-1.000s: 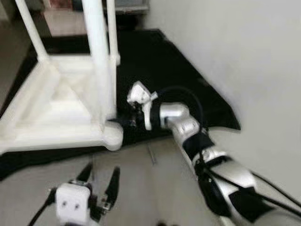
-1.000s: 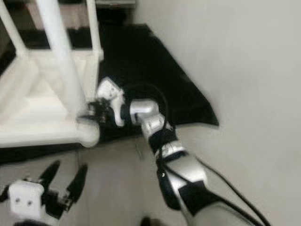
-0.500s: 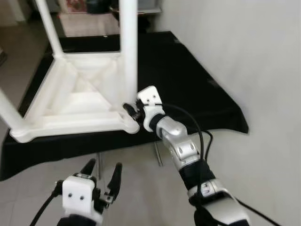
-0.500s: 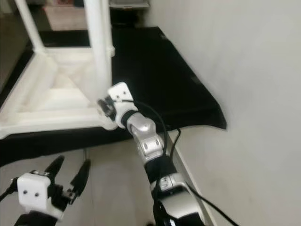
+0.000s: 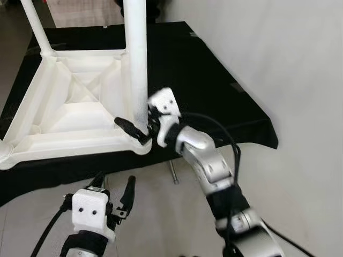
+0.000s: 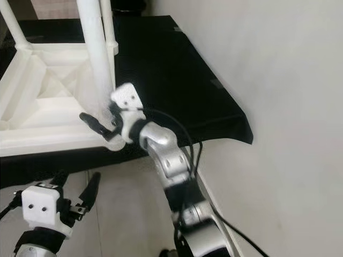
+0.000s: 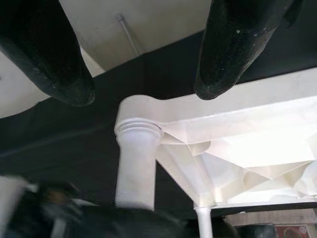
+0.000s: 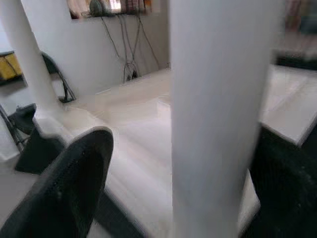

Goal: Building children table

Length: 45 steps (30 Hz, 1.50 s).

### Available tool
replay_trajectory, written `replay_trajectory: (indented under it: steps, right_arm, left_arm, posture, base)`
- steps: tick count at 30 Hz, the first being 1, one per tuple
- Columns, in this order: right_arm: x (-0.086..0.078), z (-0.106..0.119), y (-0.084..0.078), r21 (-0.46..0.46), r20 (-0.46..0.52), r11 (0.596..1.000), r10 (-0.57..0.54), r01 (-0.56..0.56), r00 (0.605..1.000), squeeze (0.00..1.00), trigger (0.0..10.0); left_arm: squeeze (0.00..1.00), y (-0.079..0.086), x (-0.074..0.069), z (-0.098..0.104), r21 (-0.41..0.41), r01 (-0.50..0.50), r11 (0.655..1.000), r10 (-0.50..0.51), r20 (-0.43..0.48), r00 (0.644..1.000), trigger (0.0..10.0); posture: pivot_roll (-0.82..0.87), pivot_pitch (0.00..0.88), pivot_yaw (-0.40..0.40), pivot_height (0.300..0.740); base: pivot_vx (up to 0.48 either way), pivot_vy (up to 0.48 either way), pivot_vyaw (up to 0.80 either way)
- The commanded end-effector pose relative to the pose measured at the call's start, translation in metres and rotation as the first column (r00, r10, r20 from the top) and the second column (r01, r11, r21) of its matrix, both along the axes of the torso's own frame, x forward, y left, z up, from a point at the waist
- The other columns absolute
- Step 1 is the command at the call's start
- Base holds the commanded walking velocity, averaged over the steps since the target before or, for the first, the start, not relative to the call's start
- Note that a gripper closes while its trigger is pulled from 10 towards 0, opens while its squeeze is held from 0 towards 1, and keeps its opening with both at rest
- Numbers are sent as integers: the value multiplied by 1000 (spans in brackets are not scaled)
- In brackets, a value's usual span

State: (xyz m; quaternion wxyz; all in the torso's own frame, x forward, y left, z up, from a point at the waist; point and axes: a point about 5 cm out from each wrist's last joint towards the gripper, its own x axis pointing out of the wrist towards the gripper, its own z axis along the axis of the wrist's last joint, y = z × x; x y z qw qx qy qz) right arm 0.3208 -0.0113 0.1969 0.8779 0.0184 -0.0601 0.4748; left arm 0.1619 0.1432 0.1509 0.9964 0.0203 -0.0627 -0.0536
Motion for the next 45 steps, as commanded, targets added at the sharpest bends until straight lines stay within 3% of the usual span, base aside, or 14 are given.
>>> replay_trajectory:
  steps: [1, 2, 3, 4, 9, 12, 16, 18, 20, 24, 30, 32, 37, 45]
  right_arm:
    - [-9, -10, 5, 12, -41, 998, 69, -69, 997, 604, 10000]
    - [-9, -10, 5, 12, -41, 998, 69, -69, 997, 604, 10000]
    - [-10, -16, -4, -13, -47, 997, 72, -72, 996, 24, 10000]
    - [-11, -26, -18, -55, -61, 998, 40, -43, 997, 0, 10000]
    - [-12, -41, -38, -113, -88, 994, -21, 11, 996, 0, 10000]
    - [-14, -55, -55, -166, -110, 981, -116, 97, 987, 0, 10000]
    - [-25, -70, -71, -204, -122, 967, -181, 154, 976, 0, 10000]
    - [-32, -79, -74, -237, -125, 959, -189, 156, 974, 0, 10000]
    - [-46, -95, -81, -275, -141, 947, -211, 167, 967, 0, 10000]
    - [-45, -93, -80, -240, -146, 954, -218, 179, 965, 0, 10000]
    - [-35, -87, -82, -211, -149, 959, -224, 190, 963, 0, 10000]
    - [-34, -93, -82, -289, -137, 947, -188, 142, 973, 0, 10000]
    - [-37, -94, -84, -298, -162, 952, -123, 70, 979, 0, 10000]
    - [-21, -85, -126, -346, -145, 930, -187, 127, 972, 0, 10000]
  left_arm:
    - [0, 3, 0, -8, 38, -20, 999, 22, -44, 999, 10000]
    - [0, 3, 0, -8, 38, -20, 999, 22, -44, 999, 10000]
    - [0, 5, 2, -9, 49, -29, 998, 31, -50, 998, 10000]
    - [0, 7, 4, -12, 53, -43, 998, 47, -63, 997, 10000]
    - [0, 11, 8, -15, 63, -70, 996, 75, -80, 994, 10000]
    - [0, 15, 12, -19, 50, -86, 995, 91, -101, 991, 10000]
    - [0, 20, 12, -25, 29, -115, 993, 117, -133, 984, 10000]
    - [0, 20, 9, -31, 21, -119, 993, 121, -163, 979, 10000]
    - [0, 16, -9, -46, -29, -109, 994, 99, -249, 963, 10000]
    - [0, 10, -16, -48, -36, -100, 994, 87, -262, 961, 10000]
    - [0, 8, -9, -47, -24, -87, 996, 78, -247, 966, 10000]
    - [0, 6, -5, -47, -14, -74, 997, 68, -237, 969, 10000]
    - [0, 4, -3, -47, -7, -60, 998, 57, -234, 971, 10000]
    - [0, -2, -4, -49, 1, 46, 999, -45, -248, 968, 10000]
  posture:
    - [113, 108, -87, 740]
    - [113, 108, -87, 740]
    - [107, 99, -79, 740]
    - [104, 92, -73, 740]
    - [102, 83, -68, 740]
    - [93, 69, -52, 740]
    - [90, 64, -48, 740]
    - [85, 55, -38, 740]
    - [83, 49, -26, 740]
    - [91, 44, -24, 740]
    - [99, 30, -32, 740]
    - [97, 25, -33, 740]
    - [98, 23, -33, 740]
    - [89, 20, -29, 740]
  base:
    - [0, 0, 0]
    - [0, 0, 0]
    - [0, 0, 0]
    - [0, 0, 0]
    - [0, 0, 0]
    - [0, 0, 0]
    - [0, 0, 0]
    - [0, 0, 0]
    - [180, 0, 238]
    - [424, 0, 658]
    - [462, 0, 400]
    - [463, 0, 0]
    - [461, 0, 0]
    - [47, 0, 0]
